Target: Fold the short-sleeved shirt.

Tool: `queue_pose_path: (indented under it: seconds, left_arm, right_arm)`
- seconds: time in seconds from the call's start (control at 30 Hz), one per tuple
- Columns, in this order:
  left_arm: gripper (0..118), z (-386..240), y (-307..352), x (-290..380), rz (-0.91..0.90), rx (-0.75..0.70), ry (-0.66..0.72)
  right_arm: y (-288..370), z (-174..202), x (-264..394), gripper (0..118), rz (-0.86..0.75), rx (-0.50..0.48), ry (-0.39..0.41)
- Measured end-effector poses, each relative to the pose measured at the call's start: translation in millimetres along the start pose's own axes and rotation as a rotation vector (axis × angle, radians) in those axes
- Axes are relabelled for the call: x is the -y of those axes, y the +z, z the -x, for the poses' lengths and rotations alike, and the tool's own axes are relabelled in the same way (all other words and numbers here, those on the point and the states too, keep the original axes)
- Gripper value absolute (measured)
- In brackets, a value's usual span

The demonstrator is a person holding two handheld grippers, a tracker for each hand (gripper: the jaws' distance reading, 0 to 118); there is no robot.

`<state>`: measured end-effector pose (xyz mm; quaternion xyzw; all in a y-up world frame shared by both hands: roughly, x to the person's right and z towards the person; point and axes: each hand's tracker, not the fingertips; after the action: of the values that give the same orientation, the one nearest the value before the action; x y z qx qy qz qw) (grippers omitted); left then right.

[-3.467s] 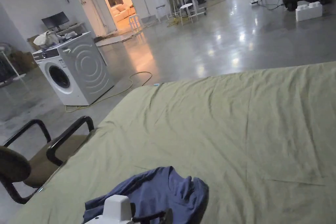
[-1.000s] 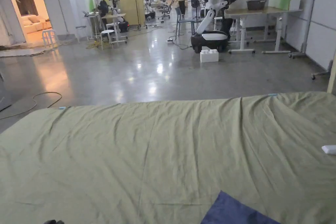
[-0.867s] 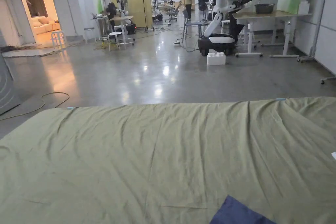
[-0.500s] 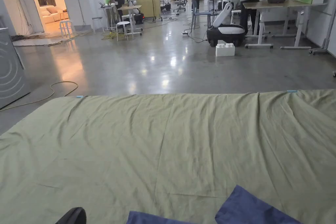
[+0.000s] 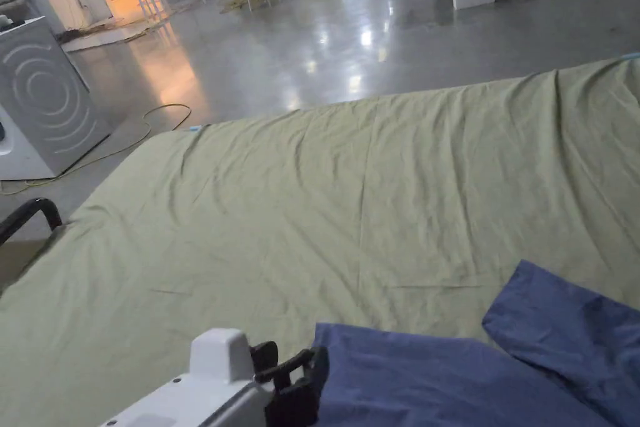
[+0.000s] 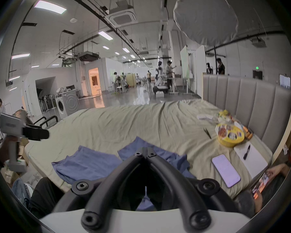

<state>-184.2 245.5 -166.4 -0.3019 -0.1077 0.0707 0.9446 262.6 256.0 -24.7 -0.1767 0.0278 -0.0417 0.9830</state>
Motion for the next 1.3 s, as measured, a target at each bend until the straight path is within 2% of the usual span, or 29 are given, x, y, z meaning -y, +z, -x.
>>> queue_pose_path:
  seconds: [0.1, 0.13, 0.27, 0.37, 0.4, 0.43, 0.47, 0.53, 0.67, 0.73, 0.77, 0.8, 0.83, 0.87, 0.9, 0.97, 1.03, 1.13, 1.2, 1.23, 1.3]
  left_arm:
    - [73, 27, -82, -5, 0.099, 0.028, 0.085]
    - [73, 33, -109, -6, 0.155, -0.005, 0.094]
    - [73, 45, -185, -4, 0.286, -0.098, 0.01]
    - [72, 44, -214, 7, 0.398, -0.133, -0.008]
    - [64, 42, -216, 9, 0.39, -0.14, -0.011]
    - [29, 38, -219, 13, 0.39, -0.139, -0.028]
    - [2, 33, -219, 16, 0.383, -0.135, -0.054]
    - [2, 25, -225, 22, 0.386, -0.198, -0.144]
    - [2, 28, -228, 19, 0.405, -0.195, -0.101]
    - [2, 31, -231, 14, 0.45, -0.168, -0.113]
    - [2, 34, -233, 11, 0.467, -0.164, -0.093]
    - [2, 36, -235, 9, 0.484, -0.165, -0.055]
    - [2, 37, -236, 8, 0.496, -0.164, -0.038]
    - [2, 36, -240, 8, 0.51, -0.163, -0.018]
    - [2, 34, -241, 6, 0.507, -0.162, -0.074]
    - [2, 32, -241, 5, 0.518, -0.168, -0.084]
    - [2, 26, -241, 4, 0.503, -0.164, -0.09]
    - [2, 26, -242, 4, 0.507, -0.169, -0.106]
    - [2, 26, -242, 3, 0.517, -0.168, -0.124]
    - [2, 26, -243, 1, 0.523, -0.165, -0.126]
    - [2, 28, -245, 2, 0.525, -0.166, -0.13]
  right_arm:
    - [-5, -10, 11, 0, 0.049, 0.012, -0.037]
    - [-5, -12, 13, 0, 0.062, 0.021, -0.035]
    - [0, -25, 19, 0, 0.1, 0.06, -0.028]
    - [7, -35, 24, 0, 0.127, 0.098, -0.029]
    - [8, -37, 25, 0, 0.136, 0.119, -0.028]
    - [10, -38, 27, 0, 0.142, 0.13, -0.028]
    - [9, -41, 29, 0, 0.148, 0.136, -0.033]
    - [2, -46, 31, 0, 0.168, 0.134, -0.061]
    - [-31, -54, 13, 0, 0.181, 0.105, -0.074]
    - [-63, -63, -9, 1, 0.18, 0.062, -0.052]
    - [-86, -68, -22, 4, 0.228, 0.029, -0.045]
    - [-113, -73, -33, 18, 0.315, 0.002, -0.034]
    - [-143, -79, -42, 51, 0.387, -0.014, 0.002]
    - [-175, -81, -47, 77, 0.49, -0.028, 0.036]
    - [-203, -81, -49, 88, 0.556, -0.035, 0.072]
    - [-257, -83, -46, 88, 0.616, -0.065, 0.14]
    - [-315, -84, -35, 88, 0.779, -0.088, 0.163]
    - [-372, -82, -10, 87, 0.881, -0.059, 0.24]
    - [-392, -76, 7, 83, 0.923, -0.005, 0.304]
    - [-392, -74, 15, 83, 0.962, -0.027, 0.329]
    - [-385, -71, 8, 69, 0.918, -0.024, 0.319]
